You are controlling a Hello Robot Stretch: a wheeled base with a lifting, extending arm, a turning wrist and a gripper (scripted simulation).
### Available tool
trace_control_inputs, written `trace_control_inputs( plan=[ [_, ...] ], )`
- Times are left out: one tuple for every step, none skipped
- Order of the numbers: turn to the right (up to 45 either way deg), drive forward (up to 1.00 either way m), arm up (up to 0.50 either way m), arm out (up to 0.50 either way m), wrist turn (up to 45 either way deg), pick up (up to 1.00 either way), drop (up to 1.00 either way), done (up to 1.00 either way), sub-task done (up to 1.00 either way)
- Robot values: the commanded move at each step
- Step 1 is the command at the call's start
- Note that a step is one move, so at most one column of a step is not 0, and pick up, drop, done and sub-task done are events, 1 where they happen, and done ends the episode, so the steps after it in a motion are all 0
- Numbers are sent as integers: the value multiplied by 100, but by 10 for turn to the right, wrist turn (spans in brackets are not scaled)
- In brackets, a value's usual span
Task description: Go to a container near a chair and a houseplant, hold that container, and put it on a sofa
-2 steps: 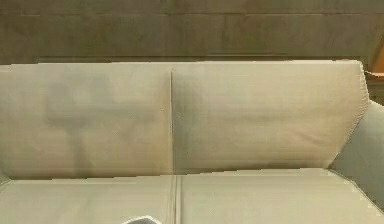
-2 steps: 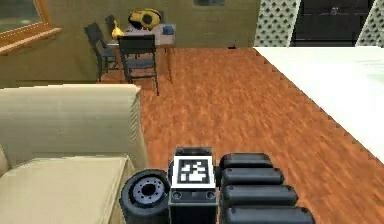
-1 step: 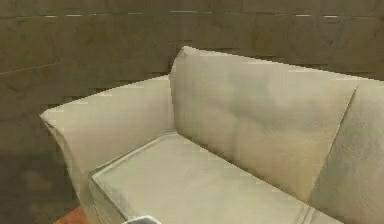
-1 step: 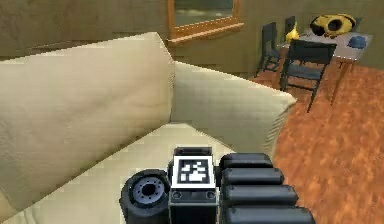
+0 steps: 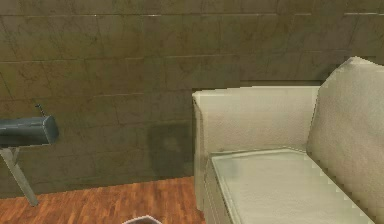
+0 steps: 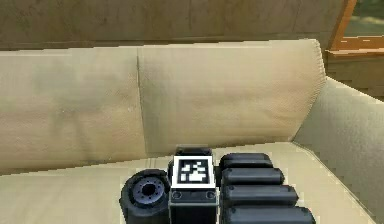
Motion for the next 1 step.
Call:
trace_control_inputs(
  plan=[
    [0, 0, 0, 18, 0, 0, 0, 0, 0]
  ],
)
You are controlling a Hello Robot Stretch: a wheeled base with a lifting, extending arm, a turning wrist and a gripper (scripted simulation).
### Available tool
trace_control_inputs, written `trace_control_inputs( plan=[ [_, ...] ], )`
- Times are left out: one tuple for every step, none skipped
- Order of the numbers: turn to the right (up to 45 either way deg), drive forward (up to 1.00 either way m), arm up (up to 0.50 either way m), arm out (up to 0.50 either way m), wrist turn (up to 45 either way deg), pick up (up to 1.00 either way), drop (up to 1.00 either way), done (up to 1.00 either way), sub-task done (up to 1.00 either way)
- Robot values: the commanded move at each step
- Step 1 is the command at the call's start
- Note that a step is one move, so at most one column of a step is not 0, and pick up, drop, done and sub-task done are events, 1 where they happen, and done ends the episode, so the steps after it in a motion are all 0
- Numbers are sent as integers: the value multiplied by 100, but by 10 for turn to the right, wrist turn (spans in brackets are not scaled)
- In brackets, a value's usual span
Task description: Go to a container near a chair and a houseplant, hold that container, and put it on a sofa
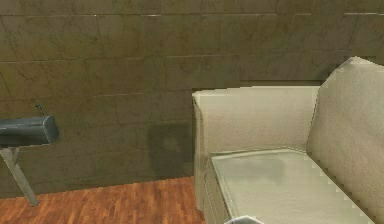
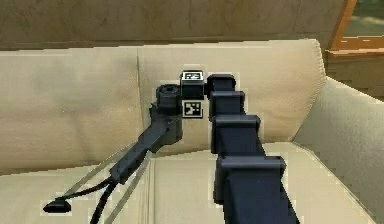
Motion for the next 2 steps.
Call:
trace_control_inputs(
  plan=[
    [0, 0, 0, 0, 450, 0, 0, 0, 0],
    [0, 0, 0, 0, 450, 0, 0, 0, 0]
  ],
)
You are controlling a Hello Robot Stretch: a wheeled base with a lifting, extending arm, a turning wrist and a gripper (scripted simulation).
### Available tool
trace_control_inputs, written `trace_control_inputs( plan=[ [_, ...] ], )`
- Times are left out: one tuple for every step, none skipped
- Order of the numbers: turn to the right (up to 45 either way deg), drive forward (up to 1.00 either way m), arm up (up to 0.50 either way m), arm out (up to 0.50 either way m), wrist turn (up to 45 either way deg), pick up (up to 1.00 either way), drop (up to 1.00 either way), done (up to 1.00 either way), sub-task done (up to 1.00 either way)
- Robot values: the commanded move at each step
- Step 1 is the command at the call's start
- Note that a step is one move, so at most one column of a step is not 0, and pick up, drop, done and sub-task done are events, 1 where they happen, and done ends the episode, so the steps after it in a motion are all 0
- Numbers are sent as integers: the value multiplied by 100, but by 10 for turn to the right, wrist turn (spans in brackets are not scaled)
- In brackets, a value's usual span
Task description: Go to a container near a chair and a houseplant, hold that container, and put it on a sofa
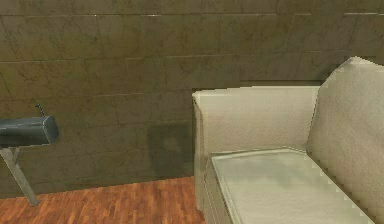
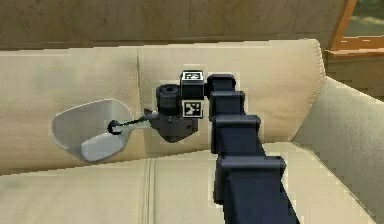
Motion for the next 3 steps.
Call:
trace_control_inputs(
  plan=[
    [0, 0, 0, 0, 330, 0, 0, 0, 0],
    [0, 0, -20, 0, 0, 0, 0, 0, 0],
    [0, 0, -32, 0, 0, 0, 0, 0, 0]
  ],
)
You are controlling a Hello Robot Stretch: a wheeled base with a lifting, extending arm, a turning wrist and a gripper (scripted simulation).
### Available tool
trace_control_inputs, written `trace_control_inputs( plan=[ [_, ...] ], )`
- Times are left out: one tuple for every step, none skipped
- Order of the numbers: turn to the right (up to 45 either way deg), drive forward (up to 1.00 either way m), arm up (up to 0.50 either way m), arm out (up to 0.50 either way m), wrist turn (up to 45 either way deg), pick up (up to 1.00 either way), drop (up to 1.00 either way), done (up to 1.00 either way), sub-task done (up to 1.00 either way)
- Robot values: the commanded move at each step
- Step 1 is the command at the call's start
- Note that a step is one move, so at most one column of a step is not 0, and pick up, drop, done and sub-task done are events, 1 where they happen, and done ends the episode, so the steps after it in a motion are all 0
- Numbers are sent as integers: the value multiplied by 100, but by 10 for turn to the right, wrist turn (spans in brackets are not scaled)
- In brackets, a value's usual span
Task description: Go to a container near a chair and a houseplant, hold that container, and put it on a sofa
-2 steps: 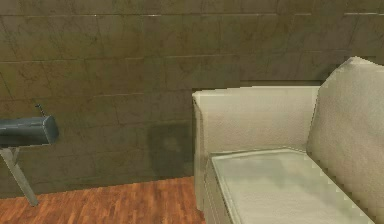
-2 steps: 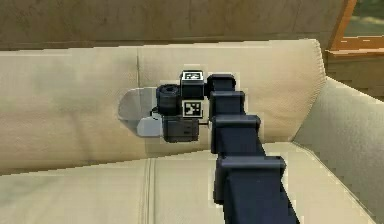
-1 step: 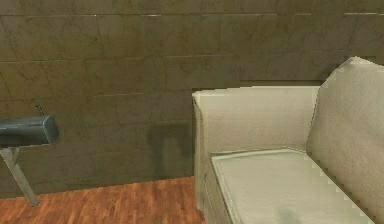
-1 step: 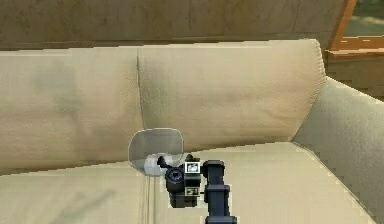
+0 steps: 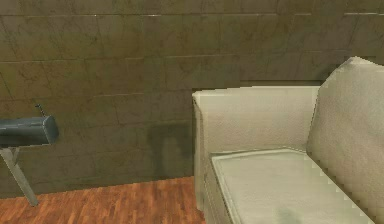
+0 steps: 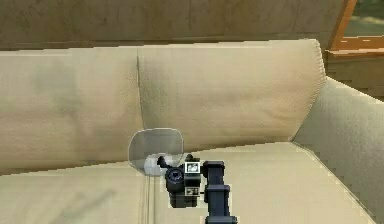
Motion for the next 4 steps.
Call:
trace_control_inputs(
  plan=[
    [0, 0, 0, 0, 0, 0, 100, 0, 0],
    [0, 0, 10, 0, 0, 0, 0, 0, 0],
    [0, 0, 0, -8, 0, 0, 0, 0, 0],
    [0, 0, 0, 0, 0, 0, 0, 100, 0]
  ],
)
